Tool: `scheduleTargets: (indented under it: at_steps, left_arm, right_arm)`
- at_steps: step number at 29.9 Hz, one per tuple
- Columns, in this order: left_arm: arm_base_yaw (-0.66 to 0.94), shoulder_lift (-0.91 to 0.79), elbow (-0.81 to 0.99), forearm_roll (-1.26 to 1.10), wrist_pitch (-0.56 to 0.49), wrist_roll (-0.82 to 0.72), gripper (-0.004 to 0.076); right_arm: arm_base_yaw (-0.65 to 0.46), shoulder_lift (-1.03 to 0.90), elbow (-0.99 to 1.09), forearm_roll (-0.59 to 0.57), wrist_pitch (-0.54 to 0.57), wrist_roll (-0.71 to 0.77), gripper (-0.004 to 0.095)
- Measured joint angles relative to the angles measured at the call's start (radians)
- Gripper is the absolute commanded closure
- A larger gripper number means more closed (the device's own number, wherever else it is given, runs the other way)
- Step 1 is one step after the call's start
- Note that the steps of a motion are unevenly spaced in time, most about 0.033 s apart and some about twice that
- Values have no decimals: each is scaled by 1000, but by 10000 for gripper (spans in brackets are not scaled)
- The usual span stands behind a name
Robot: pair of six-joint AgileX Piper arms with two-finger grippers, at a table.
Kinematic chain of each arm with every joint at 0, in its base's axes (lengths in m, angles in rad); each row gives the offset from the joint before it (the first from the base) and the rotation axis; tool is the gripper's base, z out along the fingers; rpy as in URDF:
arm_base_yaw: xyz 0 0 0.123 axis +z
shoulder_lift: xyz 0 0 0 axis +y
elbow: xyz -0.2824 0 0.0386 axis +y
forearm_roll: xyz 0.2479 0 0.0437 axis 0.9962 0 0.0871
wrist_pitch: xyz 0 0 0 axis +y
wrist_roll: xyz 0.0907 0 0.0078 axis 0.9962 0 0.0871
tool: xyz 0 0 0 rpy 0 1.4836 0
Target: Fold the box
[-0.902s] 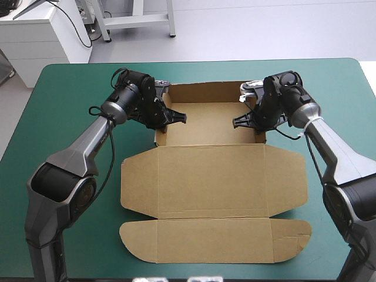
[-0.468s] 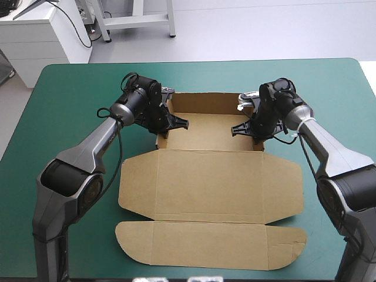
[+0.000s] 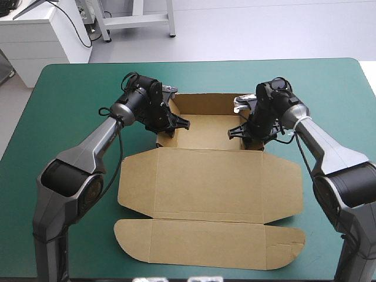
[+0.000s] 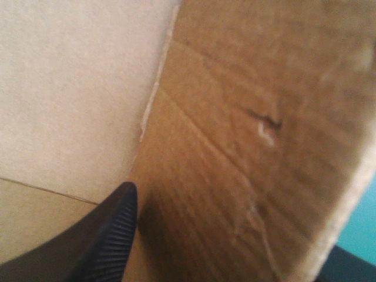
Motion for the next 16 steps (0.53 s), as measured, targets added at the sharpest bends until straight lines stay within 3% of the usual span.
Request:
scheduleTargets:
  at_steps: [12, 14, 16]
  left_arm:
    - [0, -8, -76, 76, 1, 3, 289]
    - [0, -24, -116, 100, 2, 8, 311]
    - [0, -47, -150, 117, 2, 14, 409]
  right_arm:
    - [-71, 0, -105, 35, 8, 25, 279]
    - [-93, -7, -105, 56, 9, 25, 279]
    - [-104, -17, -105, 69, 10, 25, 279]
